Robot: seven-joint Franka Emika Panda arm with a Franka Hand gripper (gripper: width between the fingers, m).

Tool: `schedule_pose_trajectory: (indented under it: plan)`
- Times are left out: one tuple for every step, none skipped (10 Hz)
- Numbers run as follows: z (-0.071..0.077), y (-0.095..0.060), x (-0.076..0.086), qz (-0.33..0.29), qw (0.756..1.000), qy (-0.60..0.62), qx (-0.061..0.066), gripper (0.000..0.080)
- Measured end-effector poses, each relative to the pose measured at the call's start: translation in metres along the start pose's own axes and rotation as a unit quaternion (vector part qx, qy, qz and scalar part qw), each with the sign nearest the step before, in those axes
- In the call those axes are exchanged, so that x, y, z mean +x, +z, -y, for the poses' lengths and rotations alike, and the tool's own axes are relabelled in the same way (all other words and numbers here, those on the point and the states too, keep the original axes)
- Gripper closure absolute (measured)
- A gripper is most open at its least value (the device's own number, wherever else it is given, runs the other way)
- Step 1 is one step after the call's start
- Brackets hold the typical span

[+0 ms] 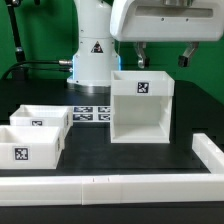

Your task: Assemble drawer

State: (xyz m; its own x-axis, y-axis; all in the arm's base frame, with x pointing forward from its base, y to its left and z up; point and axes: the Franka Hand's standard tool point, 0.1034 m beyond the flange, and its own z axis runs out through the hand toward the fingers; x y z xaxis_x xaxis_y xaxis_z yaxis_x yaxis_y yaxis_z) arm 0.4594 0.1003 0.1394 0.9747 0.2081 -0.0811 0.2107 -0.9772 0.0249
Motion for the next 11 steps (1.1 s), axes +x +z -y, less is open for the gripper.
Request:
schedule_pose_trajectory:
  plan:
    - [0.004, 0.002, -0.004, 0.007, 1.000, 0.021, 0.007, 0.0150]
    - [0.007, 0.006, -0.008, 0.011, 0.999, 0.041, 0.015, 0.0150]
    - [0.007, 0.011, -0.012, 0.012, 0.999, 0.048, 0.020, 0.0150]
    - [0.009, 0.016, -0.013, 0.008, 0.999, 0.050, 0.020, 0.0150]
    - [0.010, 0.019, -0.013, -0.006, 1.000, 0.028, 0.008, 0.0150]
    - [0.010, 0.019, -0.013, -0.004, 0.999, 0.031, 0.009, 0.0150]
    - [0.009, 0.019, -0.013, -0.004, 0.999, 0.031, 0.009, 0.0150]
    - [0.009, 0.019, -0.013, -0.004, 0.999, 0.031, 0.009, 0.0150]
    - [0.010, 0.021, -0.015, -0.001, 0.998, 0.057, 0.018, 0.0150]
    - [0.011, 0.025, -0.020, 0.007, 0.994, 0.100, 0.036, 0.0150]
    - [0.014, 0.028, -0.022, 0.012, 0.991, 0.125, 0.050, 0.0150]
